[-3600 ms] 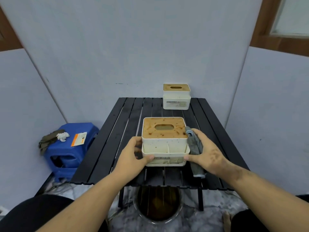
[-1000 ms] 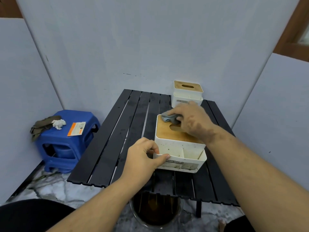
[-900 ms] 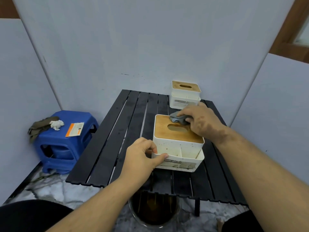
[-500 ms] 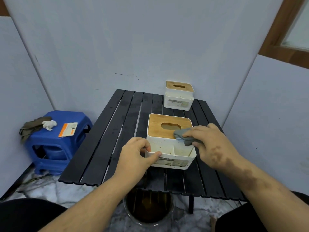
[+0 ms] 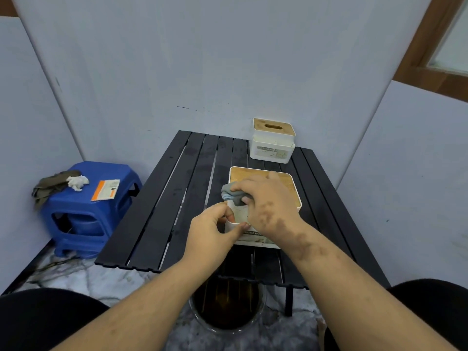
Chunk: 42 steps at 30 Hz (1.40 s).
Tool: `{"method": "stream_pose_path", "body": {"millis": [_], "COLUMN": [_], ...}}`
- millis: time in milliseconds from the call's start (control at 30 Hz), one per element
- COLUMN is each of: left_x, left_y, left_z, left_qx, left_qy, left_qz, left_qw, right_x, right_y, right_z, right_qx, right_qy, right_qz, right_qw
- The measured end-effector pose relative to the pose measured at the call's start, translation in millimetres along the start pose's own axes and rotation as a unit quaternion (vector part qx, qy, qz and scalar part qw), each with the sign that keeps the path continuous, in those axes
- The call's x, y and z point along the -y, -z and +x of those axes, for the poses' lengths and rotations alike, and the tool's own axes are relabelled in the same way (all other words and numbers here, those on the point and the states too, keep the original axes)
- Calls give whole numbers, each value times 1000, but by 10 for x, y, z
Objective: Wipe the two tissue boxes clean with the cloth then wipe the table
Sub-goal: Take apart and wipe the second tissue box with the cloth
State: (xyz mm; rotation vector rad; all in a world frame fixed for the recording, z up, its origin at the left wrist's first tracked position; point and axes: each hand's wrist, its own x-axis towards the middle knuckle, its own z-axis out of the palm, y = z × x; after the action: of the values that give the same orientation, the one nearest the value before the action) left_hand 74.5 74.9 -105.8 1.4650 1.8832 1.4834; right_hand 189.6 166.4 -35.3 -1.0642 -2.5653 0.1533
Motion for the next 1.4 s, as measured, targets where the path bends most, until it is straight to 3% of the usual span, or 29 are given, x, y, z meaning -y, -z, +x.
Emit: {"method": "stream_pose_path", "body": {"millis": [133, 300, 400, 500, 633, 667, 767, 800, 867, 933, 1067, 1233, 1267, 1367, 1400], "left_x": [37, 74, 86, 87, 81, 82, 80, 81, 78, 80, 76, 85, 89, 90, 87], "left_y": [-7, -14, -33, -38, -32, -34, -25, -19, -8, -24, -29, -9, -10, -12, -12], "left_z": [-2, -1, 10, 12, 13, 15, 32, 38, 39, 36, 58, 60, 60, 68, 70], "left_qx": [-2, 11, 9, 6, 11, 10, -11, -18, -15, -6, -28, 5, 6, -1, -4], "left_qy": [-7, -4, 0, 13, 29, 29, 20, 18, 18, 14, 11, 9, 6, 0, 0], "left_qz": [5, 1, -25, -48, -44, -45, -42, -39, -36, -39, -37, -31, -34, -35, -32], "left_qw": [1000, 1000, 1000, 999, 999, 999, 999, 999, 999, 999, 999, 999, 999, 999, 999], "right_x": [-241, -676, -329, -212, -512, -472, -206, -235, -390, -437, -171, -522, -465, -189, -176], "right_y": [103, 220, 19, -69, -16, -62, -166, -128, -29, -54, -190, -37, -53, -140, -109], "right_z": [-63, -238, -252, -154, 185, 240, 256, 284, 388, 442, 419, 635, 643, 563, 538], "right_qx": [-9, -44, -101, -100, -90, -82, -44, -43, -80, -113, -63, -110, -95, -43, -40], "right_qy": [14, -109, -23, 82, -110, -124, 7, 14, -62, -109, 48, -131, -115, 79, 101], "right_qz": [41, 11, -4, 24, 16, 6, -30, -2, 105, 140, 55, 76, 60, 66, 87], "right_qw": [999, 993, 995, 991, 990, 989, 999, 999, 989, 978, 995, 982, 987, 994, 990]}}
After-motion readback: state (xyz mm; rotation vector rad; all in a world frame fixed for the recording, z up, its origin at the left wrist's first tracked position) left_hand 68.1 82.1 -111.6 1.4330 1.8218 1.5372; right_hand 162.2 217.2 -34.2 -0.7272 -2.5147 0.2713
